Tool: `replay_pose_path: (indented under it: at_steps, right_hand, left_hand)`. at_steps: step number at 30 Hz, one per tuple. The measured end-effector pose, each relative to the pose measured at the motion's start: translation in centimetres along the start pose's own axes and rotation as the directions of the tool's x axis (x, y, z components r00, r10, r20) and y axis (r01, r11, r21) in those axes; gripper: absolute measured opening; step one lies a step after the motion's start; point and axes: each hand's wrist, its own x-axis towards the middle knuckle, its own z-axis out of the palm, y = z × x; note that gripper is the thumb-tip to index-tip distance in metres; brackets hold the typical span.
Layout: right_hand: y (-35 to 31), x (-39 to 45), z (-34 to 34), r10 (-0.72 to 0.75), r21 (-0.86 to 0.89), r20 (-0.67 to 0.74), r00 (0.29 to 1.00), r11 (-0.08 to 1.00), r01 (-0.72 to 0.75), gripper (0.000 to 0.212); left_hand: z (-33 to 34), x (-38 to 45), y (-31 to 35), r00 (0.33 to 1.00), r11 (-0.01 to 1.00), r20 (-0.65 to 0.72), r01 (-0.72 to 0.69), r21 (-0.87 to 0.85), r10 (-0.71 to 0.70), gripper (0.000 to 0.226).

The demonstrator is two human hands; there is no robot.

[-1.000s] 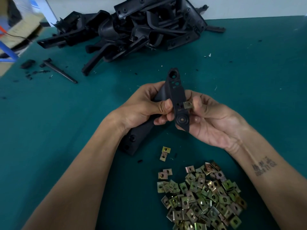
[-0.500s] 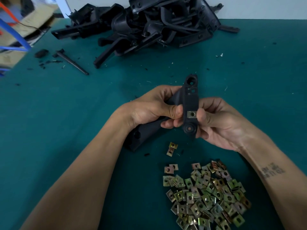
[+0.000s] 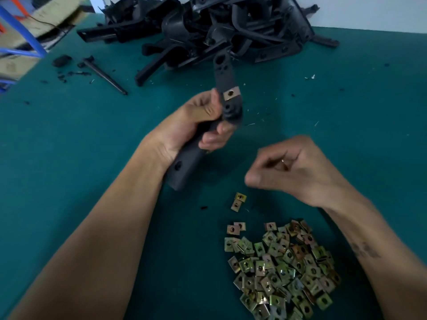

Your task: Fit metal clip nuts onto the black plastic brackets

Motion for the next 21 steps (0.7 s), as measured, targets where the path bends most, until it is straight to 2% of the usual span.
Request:
replay_pose_path:
  at_steps: [2, 3, 5, 8, 11, 14, 18, 21]
  right_hand:
    - [-0.6, -0.4, -0.1, 0.075, -0.197, 0.138, 0.988, 0.979, -0.047, 0.030]
    - [-0.9, -0.6, -0.2, 0.113, -0.279, 0.165, 0.980, 0.958, -0.063, 0.028]
    - [-1.1, -0.7, 0.0, 0.149, -0.394, 0.153, 0.977, 0.916, -0.078, 0.028]
    - [-1.1, -0.6, 0.8, 0.126, -0.482, 0.104, 0.987, 0.874, -0.061, 0.019]
    - [-0.8, -0.6, 1.1, 0.097, -0.481, 0.094, 0.991, 0.876, -0.040, 0.013]
    - [-0.6, -0.8, 0.7, 0.098, -0.416, 0.075, 0.992, 0.907, -0.058, 0.016]
    - [-0.4, -0.7, 0.9, 0.082, -0.310, 0.019, 0.996, 0.948, -0.072, 0.020]
    - [-0.2, -0.4, 0.8, 0.090, -0.187, -0.083, 0.992, 0.977, -0.105, 0.017]
  left_hand:
    - [0.0, -0.3, 0.4, 0.999, 0.995, -0.041, -0.026, -0.097, 0.022, 0.024]
    - [0.1, -0.3, 0.5, 0.998, 0.993, -0.060, -0.032, -0.114, 0.026, 0.029]
    - [0.2, -0.1, 0.7, 0.994, 0.993, -0.104, -0.029, -0.112, 0.017, 0.041]
    - [0.4, 0.4, 0.7, 0.987, 0.999, -0.159, -0.004, -0.038, -0.002, 0.050]
    - [0.5, 0.7, 0.2, 0.973, 0.995, -0.215, 0.093, 0.029, -0.084, 0.053]
    - [0.8, 0.8, -0.2, 0.955, 0.981, -0.261, 0.172, 0.093, -0.142, 0.051]
    - [0.8, 0.8, -0.2, 0.951, 0.980, -0.263, 0.186, 0.078, -0.159, 0.048]
    - [0.5, 0.8, -0.2, 0.954, 0.980, -0.244, 0.190, 0.053, -0.172, 0.046]
